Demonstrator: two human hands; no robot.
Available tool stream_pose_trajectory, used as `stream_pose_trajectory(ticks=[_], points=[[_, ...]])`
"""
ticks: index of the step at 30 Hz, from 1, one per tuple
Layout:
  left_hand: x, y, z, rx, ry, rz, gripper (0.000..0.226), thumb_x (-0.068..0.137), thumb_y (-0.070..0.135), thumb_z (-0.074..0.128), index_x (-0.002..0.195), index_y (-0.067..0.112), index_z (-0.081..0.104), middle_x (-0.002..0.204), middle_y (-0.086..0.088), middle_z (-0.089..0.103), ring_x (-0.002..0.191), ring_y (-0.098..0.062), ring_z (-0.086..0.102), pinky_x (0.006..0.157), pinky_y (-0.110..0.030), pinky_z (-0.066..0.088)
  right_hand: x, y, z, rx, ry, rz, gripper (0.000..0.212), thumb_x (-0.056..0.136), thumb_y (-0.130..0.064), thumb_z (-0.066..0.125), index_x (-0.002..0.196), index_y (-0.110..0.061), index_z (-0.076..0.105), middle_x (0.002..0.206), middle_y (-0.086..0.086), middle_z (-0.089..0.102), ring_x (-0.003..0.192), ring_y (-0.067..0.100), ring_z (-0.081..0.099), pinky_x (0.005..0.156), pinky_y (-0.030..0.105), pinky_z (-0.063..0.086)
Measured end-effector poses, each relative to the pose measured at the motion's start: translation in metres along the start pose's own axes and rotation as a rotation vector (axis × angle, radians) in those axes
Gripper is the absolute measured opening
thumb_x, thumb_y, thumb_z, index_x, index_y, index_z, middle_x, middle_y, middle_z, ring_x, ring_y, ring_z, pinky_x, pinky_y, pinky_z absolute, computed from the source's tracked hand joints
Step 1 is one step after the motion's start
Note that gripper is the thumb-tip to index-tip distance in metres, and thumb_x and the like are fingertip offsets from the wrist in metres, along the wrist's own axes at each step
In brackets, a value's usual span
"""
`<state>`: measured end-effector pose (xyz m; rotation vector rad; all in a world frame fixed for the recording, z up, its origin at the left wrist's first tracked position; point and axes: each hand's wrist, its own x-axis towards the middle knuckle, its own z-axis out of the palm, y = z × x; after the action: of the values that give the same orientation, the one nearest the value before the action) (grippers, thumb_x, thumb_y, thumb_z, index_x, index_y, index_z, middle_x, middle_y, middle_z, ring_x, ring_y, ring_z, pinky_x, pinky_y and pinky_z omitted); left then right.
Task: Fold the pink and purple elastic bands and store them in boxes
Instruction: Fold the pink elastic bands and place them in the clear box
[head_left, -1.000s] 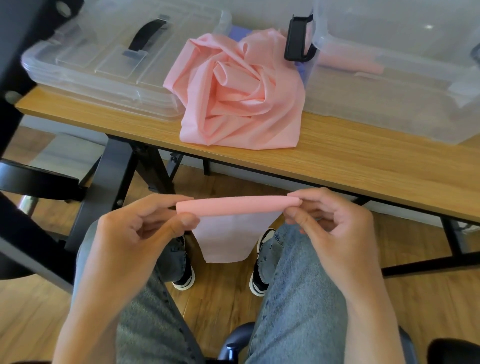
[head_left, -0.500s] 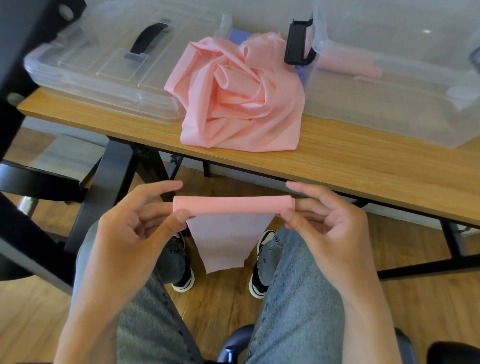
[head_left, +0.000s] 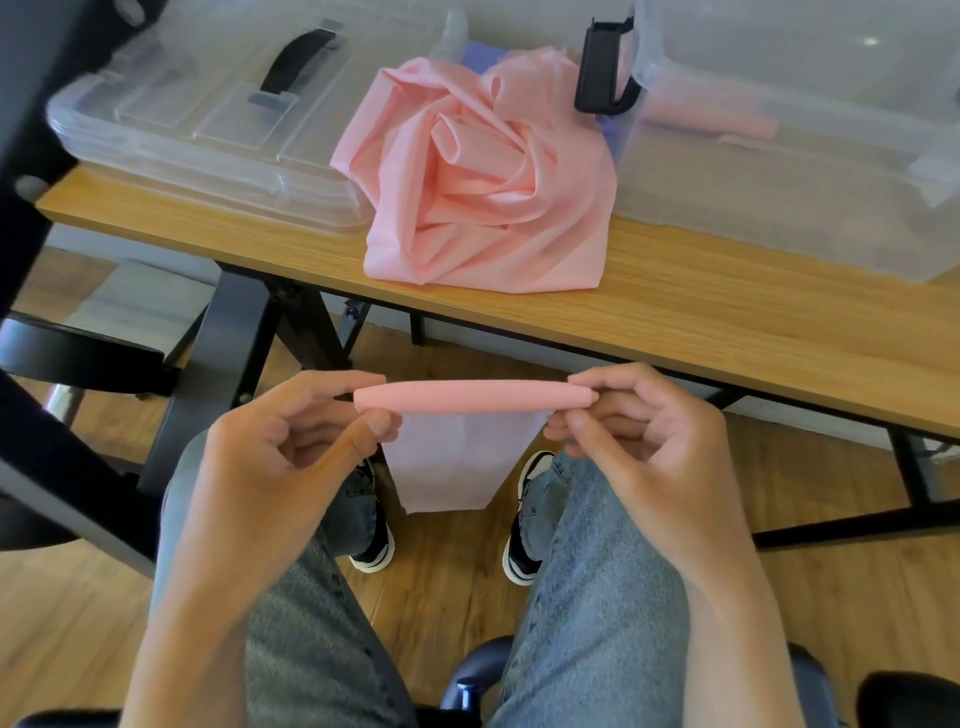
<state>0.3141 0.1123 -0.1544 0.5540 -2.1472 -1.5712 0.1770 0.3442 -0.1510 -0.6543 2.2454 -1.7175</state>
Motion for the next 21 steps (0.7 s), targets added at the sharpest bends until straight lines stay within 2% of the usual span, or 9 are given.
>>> stream_pose_trajectory(ticks=[3,7,10,12,16,21], points=[[0.0,0.0,0.0,-0.064,0.024,-0.008,0.035,0.083,0.026,0.072,0.116,0.015,0.072,0.098,0.004,0.08,0.091,-0.017,0.078,0.082,-0.038,0.063,0.0,-0.003,0.001,0.067,-0.015,0.008,0.018,0.094,-0.013,0.072,0.112,-0.016,0.07,0.098,0.002,0.08,0.092,0.024,0.078,0.081,0.051,0.063],[0.0,-0.001,0.0,-0.023,0.037,0.008,0.034,0.08,0.025,0.074,0.112,0.015,0.074,0.099,0.005,0.08,0.089,-0.014,0.078,0.079,-0.037,0.063,0.001,0.0,0.002,0.061,0.007,0.0,0.014,0.097,-0.014,0.068,0.11,-0.013,0.071,0.1,0.0,0.08,0.09,0.018,0.079,0.078,0.044,0.065],[0.0,-0.002,0.0,0.0,0.035,0.014,0.044,0.079,0.018,0.076,0.123,0.02,0.069,0.104,0.01,0.079,0.094,-0.008,0.076,0.082,-0.025,0.062,0.001,0.004,0.002,0.046,-0.006,0.027,0.039,0.096,-0.012,0.07,0.132,-0.023,0.064,0.105,-0.006,0.08,0.096,0.014,0.078,0.082,0.034,0.064],[0.0,0.0,0.0,-0.018,0.036,-0.001,0.051,0.078,0.014,0.076,0.127,0.025,0.066,0.106,0.018,0.077,0.095,-0.003,0.075,0.083,-0.016,0.058,0.001,0.007,0.003,0.01,-0.005,0.049,0.048,0.095,-0.01,0.071,0.138,-0.027,0.061,0.107,-0.01,0.08,0.098,0.013,0.077,0.085,0.034,0.063],[0.0,0.0,0.0,0.052,-0.002,0.02,0.036,0.077,0.02,0.075,0.113,0.024,0.073,0.103,0.022,0.076,0.092,-0.001,0.075,0.081,-0.012,0.057,0.002,0.012,0.003,-0.102,0.028,0.036,0.03,0.094,-0.01,0.073,0.119,-0.026,0.073,0.097,-0.012,0.08,0.092,0.012,0.077,0.084,0.044,0.063],[-0.001,-0.004,0.0,0.039,-0.004,-0.024,0.035,0.079,0.022,0.075,0.112,0.013,0.074,0.086,0.009,0.079,0.077,-0.008,0.077,0.076,-0.026,0.063,0.0,0.01,0.002,-0.149,0.006,-0.007,0.02,0.097,-0.014,0.07,0.113,-0.026,0.073,0.08,-0.008,0.077,0.078,0.015,0.077,0.075,0.045,0.063]])
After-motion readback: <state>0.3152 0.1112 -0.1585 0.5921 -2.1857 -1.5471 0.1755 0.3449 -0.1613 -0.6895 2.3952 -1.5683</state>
